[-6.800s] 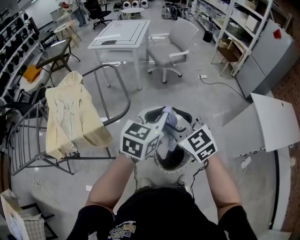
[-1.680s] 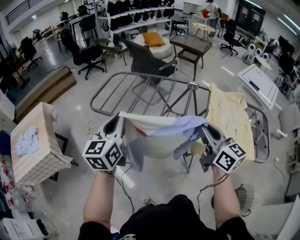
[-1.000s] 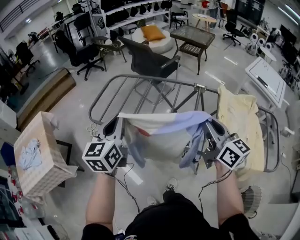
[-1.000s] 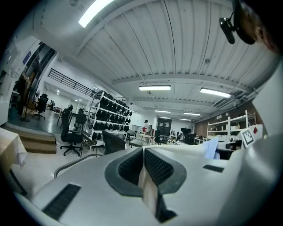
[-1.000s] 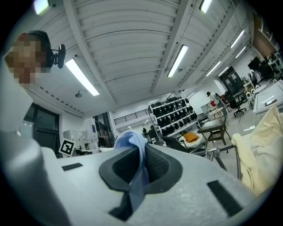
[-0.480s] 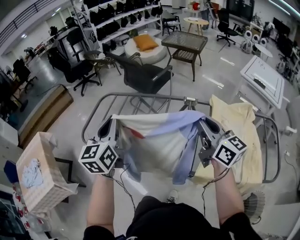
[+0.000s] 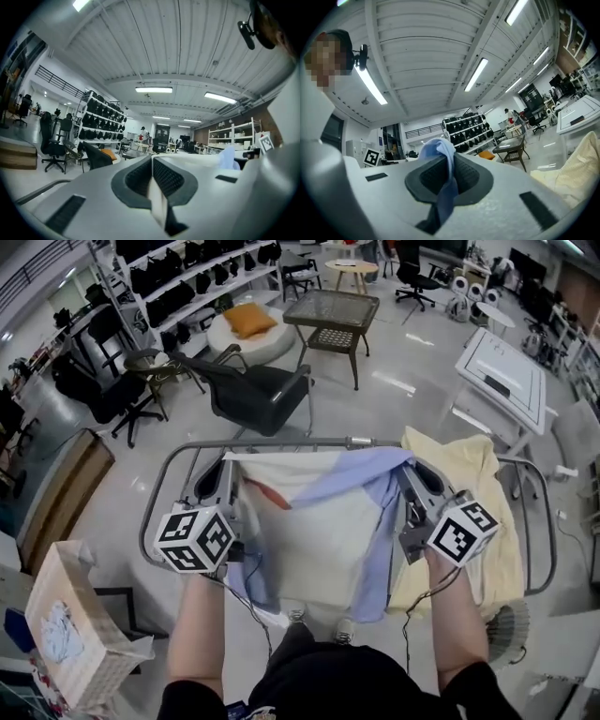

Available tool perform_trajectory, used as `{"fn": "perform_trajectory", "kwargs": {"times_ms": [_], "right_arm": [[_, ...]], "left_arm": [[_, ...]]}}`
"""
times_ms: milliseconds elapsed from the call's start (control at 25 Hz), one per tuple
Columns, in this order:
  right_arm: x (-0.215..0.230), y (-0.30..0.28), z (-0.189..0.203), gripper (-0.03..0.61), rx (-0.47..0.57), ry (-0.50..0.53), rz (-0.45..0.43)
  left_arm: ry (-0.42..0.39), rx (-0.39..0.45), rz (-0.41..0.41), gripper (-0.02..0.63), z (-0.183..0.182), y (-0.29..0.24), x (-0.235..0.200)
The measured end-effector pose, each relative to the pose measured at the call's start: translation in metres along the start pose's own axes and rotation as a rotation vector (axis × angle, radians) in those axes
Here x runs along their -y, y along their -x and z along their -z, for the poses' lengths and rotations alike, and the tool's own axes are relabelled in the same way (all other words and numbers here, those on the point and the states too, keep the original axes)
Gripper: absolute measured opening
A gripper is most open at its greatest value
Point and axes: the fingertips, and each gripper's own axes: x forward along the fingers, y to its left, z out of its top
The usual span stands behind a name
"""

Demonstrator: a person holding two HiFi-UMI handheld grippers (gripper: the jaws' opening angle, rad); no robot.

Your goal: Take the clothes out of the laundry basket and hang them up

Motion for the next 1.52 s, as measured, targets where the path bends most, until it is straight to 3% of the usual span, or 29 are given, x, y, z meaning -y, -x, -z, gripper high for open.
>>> {"fn": "perform_trajectory", "kwargs": {"times_ms": [440, 920, 1200, 1280, 1360, 1520], "right_arm": [[0.063, -0.065, 0.014, 0.026, -0.002, 0.030, 0.233], [0.150, -0.091, 0.117, 0.026, -0.160, -0.008, 0.470], [0.171, -0.083, 0.166, 0.077, -0.237, -0.120, 0.518], [0.175, -0.079, 0.176, 0.111, -0.267, -0.131, 0.538], [0.177, -0.076, 0.184, 0.132, -0.283, -0.141, 0.552], [0.175, -0.071, 0.189, 0.163, -0.296, -0.157, 0.569]], "left_arm": [[0.043, -0.069, 0.165, 0.012, 0.027, -0.127, -0.037], [0.022, -0.303, 0.244, 0.013, 0.163, -0.206, -0.056], [-0.047, -0.420, 0.255, 0.016, 0.214, -0.214, -0.055], [-0.052, -0.457, 0.256, 0.054, 0.224, -0.212, -0.057], [-0.055, -0.491, 0.255, 0.198, 0.232, -0.211, -0.062], [-0.055, -0.501, 0.260, 0.218, 0.232, -0.201, -0.066]]}}
